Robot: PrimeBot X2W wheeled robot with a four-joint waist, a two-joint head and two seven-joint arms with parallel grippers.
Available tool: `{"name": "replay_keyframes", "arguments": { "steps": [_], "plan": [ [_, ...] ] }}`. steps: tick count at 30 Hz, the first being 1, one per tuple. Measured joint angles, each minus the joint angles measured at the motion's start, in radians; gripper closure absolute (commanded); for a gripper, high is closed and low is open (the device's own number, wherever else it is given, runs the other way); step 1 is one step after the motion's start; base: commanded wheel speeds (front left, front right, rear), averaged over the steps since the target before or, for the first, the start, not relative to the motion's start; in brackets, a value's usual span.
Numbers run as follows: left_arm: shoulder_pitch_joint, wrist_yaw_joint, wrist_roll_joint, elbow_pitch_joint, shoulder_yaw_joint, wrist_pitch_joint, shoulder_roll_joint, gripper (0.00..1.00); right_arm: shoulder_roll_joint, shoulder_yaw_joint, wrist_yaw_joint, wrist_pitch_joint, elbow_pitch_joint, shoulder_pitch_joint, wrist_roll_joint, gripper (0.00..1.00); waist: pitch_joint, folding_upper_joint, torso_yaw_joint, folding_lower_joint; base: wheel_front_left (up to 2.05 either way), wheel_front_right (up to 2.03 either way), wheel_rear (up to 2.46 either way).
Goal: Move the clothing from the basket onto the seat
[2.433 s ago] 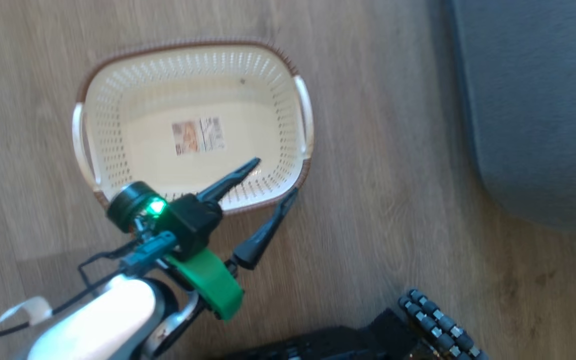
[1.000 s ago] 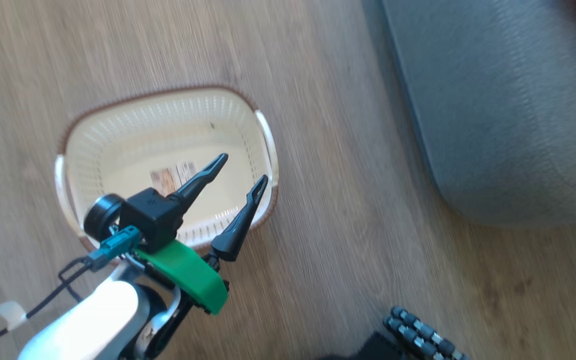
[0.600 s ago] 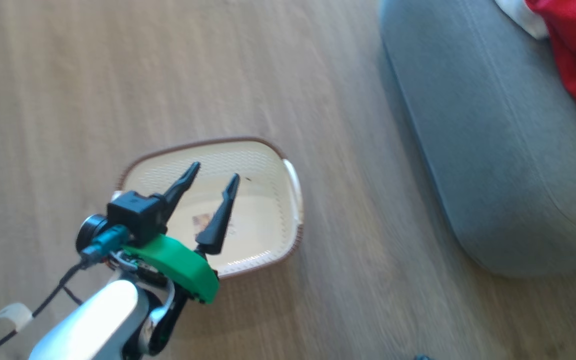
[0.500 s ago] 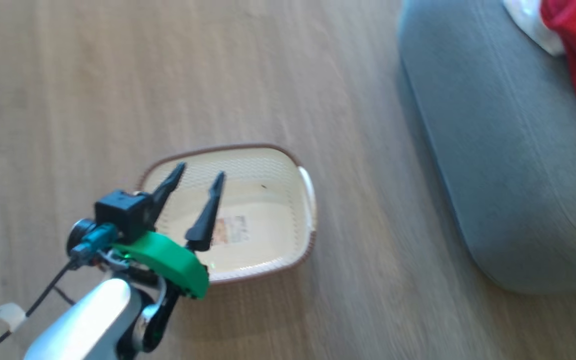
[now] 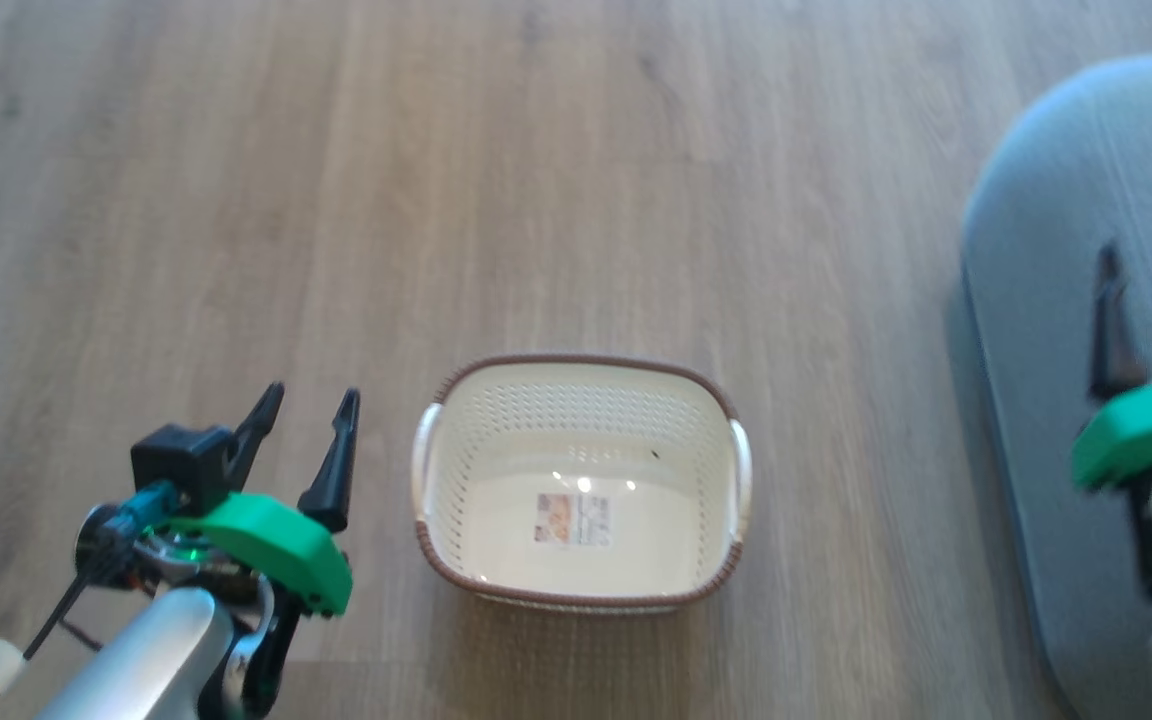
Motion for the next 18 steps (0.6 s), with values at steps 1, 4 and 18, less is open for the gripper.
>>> {"name": "replay_keyframes", "arguments": {
  "steps": [1, 4, 18],
  "plan": [
    [0.008, -0.008, 0.000, 0.013, 0.003, -0.004, -0.001, 0.00, 0.015, 0.002, 0.000, -0.012, -0.002, 0.027, -0.004, 0.00, -0.009, 0.0000, 0.013, 0.0000, 0.00, 0.00, 0.00],
    [0.018, -0.026, 0.000, 0.045, 0.012, -0.005, -0.011, 0.00, 0.068, 0.016, 0.000, -0.045, -0.001, 0.094, -0.015, 0.00, -0.037, 0.0000, 0.045, 0.0000, 0.00, 0.00, 0.00],
    [0.055, -0.109, 0.055, 0.158, 0.135, -0.014, -0.060, 0.00, 0.159, 0.061, 0.000, -0.198, 0.123, 0.199, -0.075, 0.00, -0.088, 0.0000, 0.052, 0.0000, 0.00, 0.00, 0.00]
  ]
}}
